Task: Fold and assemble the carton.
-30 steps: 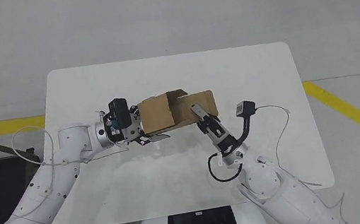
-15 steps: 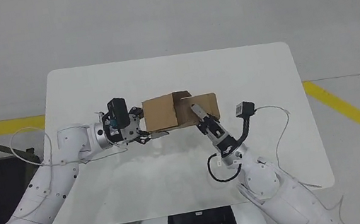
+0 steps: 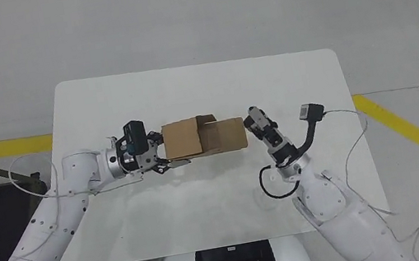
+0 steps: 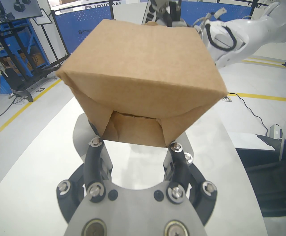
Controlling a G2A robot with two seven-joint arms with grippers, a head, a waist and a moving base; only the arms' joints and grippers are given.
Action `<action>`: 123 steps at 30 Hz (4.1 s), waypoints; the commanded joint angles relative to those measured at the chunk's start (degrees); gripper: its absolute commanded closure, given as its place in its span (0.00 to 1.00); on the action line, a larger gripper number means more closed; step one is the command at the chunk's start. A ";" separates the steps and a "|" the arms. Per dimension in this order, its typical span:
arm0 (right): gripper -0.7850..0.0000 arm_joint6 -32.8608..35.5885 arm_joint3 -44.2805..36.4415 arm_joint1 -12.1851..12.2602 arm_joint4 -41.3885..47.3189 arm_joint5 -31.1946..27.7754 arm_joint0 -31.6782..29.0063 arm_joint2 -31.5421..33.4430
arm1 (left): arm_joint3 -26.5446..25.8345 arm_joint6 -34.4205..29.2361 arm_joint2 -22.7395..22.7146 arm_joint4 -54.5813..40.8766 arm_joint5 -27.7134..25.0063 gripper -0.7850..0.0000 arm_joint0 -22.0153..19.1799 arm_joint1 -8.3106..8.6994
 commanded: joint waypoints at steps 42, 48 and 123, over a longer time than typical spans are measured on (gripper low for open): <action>0.00 32.15 -2.11 -0.29 30.30 4.71 1.07 -5.05 | 0.96 -0.73 -0.55 1.45 -0.14 0.34 -0.35 -0.99; 0.00 32.10 -1.28 -0.54 30.36 4.29 2.17 -4.89 | -0.10 -0.62 -1.07 2.16 -1.02 0.35 0.57 -0.75; 0.00 31.21 -5.32 0.65 22.40 11.97 -6.82 10.37 | 0.10 2.96 0.27 -0.28 0.13 0.38 -0.35 1.37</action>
